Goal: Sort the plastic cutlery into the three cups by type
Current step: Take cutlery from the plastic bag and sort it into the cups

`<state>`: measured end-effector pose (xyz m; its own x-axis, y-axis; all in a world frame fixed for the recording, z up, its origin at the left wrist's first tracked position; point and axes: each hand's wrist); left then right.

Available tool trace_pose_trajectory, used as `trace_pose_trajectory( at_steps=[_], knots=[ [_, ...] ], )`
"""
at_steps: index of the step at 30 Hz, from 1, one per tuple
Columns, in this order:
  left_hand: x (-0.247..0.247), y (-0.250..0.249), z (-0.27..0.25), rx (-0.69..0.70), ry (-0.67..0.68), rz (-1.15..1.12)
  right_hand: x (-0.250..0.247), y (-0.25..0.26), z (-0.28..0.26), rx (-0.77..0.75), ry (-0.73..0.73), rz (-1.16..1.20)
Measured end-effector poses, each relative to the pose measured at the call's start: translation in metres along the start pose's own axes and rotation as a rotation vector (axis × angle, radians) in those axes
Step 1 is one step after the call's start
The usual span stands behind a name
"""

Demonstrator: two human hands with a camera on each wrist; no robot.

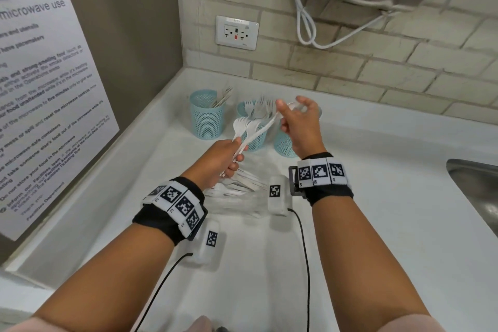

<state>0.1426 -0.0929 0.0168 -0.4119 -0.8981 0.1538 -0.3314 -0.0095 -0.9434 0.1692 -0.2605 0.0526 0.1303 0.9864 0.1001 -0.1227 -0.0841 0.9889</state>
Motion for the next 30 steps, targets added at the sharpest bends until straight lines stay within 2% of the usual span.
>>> trace_pose_trajectory(
  at_steps=[6,8,10,13,18,20,21,23,25,27,30],
  knots=[
    [0.003,-0.001,0.007,0.035,-0.058,0.125,-0.048,0.025,0.029,-0.214,-0.456,-0.320],
    [0.004,0.000,0.009,0.049,-0.071,0.152,-0.059,0.025,0.036,-0.254,-0.527,-0.391],
    [0.003,0.001,0.011,0.061,-0.072,0.162,-0.064,0.022,0.041,-0.280,-0.532,-0.453],
    [0.002,0.002,0.011,0.085,-0.074,0.182,-0.062,0.012,0.043,-0.223,-0.471,-0.661],
    [-0.002,0.002,0.009,0.105,-0.059,0.138,-0.054,-0.020,0.049,-0.095,-0.189,-1.013],
    [-0.004,0.001,0.008,0.112,-0.048,0.116,-0.049,-0.024,0.046,-0.087,-0.193,-1.153],
    [-0.005,0.000,0.007,0.118,-0.040,0.108,-0.047,-0.025,0.045,-0.150,-0.259,-1.225],
    [-0.004,0.000,0.006,0.131,-0.018,0.096,-0.036,-0.018,0.040,-0.333,-0.404,-1.176],
    [-0.003,0.000,0.006,0.139,-0.001,0.090,-0.020,-0.009,0.030,-0.418,-0.324,-1.008],
    [-0.001,0.000,0.006,0.146,0.010,0.095,-0.004,-0.002,0.022,-0.295,-0.144,-0.903],
    [0.002,0.000,0.006,0.160,0.016,0.112,0.015,-0.002,0.014,0.023,0.178,-0.763]
  ],
)
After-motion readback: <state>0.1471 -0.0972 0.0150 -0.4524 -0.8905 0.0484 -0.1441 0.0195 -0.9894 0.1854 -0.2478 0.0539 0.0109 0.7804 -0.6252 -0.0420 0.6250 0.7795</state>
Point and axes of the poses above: each hand's wrist, its own z-axis towards the middle knuckle, its own x-axis out of the palm, y = z × x, and after that the axes turned 11 degrees about y, right-handed
